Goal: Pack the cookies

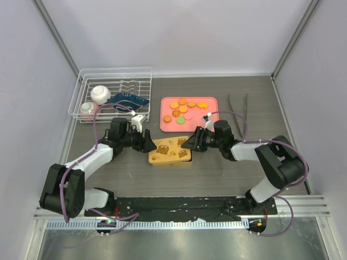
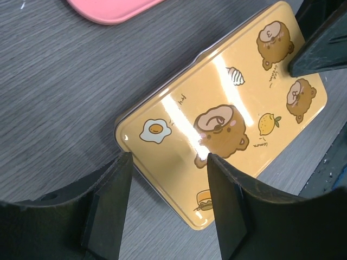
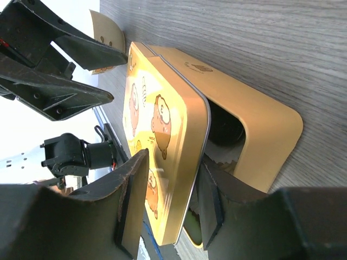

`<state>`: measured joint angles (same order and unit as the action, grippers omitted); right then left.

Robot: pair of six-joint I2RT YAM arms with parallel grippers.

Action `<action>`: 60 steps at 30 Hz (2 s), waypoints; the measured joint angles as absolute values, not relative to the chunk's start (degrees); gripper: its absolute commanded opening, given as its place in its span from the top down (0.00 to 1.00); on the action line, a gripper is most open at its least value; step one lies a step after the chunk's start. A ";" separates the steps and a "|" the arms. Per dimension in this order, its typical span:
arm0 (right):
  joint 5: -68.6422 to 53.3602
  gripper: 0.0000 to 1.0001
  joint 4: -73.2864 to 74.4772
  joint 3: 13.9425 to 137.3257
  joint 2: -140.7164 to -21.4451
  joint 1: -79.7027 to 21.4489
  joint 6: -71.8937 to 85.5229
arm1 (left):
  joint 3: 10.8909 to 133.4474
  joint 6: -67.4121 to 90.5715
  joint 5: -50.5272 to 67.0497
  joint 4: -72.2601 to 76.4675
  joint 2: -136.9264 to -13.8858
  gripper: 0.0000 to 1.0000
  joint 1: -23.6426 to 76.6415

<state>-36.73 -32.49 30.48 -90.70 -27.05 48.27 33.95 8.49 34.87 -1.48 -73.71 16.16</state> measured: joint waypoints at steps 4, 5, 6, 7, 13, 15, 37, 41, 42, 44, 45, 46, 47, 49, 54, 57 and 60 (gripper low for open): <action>-36.73 0.56 -32.42 30.48 -90.37 -26.74 47.94 | 34.50 7.60 33.39 -2.92 -73.65 0.39 16.16; -36.73 0.56 -32.45 30.48 -90.35 -26.65 47.88 | 34.65 7.33 33.08 -3.25 -73.54 0.39 16.16; -36.71 0.56 -32.45 30.48 -90.35 -26.50 47.86 | 34.72 7.14 32.86 -3.49 -73.38 0.39 16.14; -36.71 0.56 -32.42 30.48 -90.35 -26.48 47.83 | 34.72 6.98 32.62 -3.73 -73.17 0.39 16.12; -36.71 0.56 -32.38 30.48 -90.35 -26.41 47.44 | 34.89 6.59 32.10 -4.75 -72.25 0.39 15.99; -36.71 0.56 -32.34 30.48 -90.32 -26.41 47.31 | 35.07 6.46 32.05 -5.06 -72.25 0.39 15.99; -36.71 0.56 -31.62 30.41 -88.95 -26.39 46.83 | 39.57 4.97 30.92 -9.50 -77.49 0.27 15.99; -36.71 0.56 -31.55 30.41 -88.95 -26.35 46.63 | 41.50 4.43 31.88 -10.61 -79.81 0.27 16.01; -36.71 0.57 -31.55 30.41 -88.95 -26.22 46.63 | 41.80 4.23 32.21 -11.00 -80.25 0.26 16.01; -36.71 0.56 -31.51 30.41 -88.95 -26.17 46.61 | 42.17 4.03 32.71 -11.55 -80.86 0.26 16.01; -36.71 0.56 -31.51 30.41 -88.95 -26.17 46.61 | 42.24 3.99 32.97 -11.70 -81.10 0.26 16.01; -36.71 0.56 -31.48 30.41 -88.95 -26.15 46.61 | 42.30 3.95 33.19 -11.99 -81.28 0.26 16.01; -36.71 0.56 -31.44 30.41 -88.95 -26.13 46.59 | 42.41 3.86 33.47 -12.36 -81.43 0.26 16.03; -36.71 0.56 -31.22 30.41 -88.95 -26.09 46.41 | 42.70 3.73 33.89 -12.97 -81.73 0.26 16.14; -36.71 0.57 -30.92 30.41 -88.95 -25.91 46.13 | 44.21 3.25 34.57 -14.28 -82.08 0.26 17.17; -36.73 0.56 -30.72 30.41 -88.95 -25.63 45.80 | 44.47 2.66 34.65 -14.72 -82.08 0.25 17.47; -36.73 0.56 -30.68 30.41 -88.77 -25.58 45.71 | 44.47 2.48 34.74 -14.96 -82.08 0.25 17.54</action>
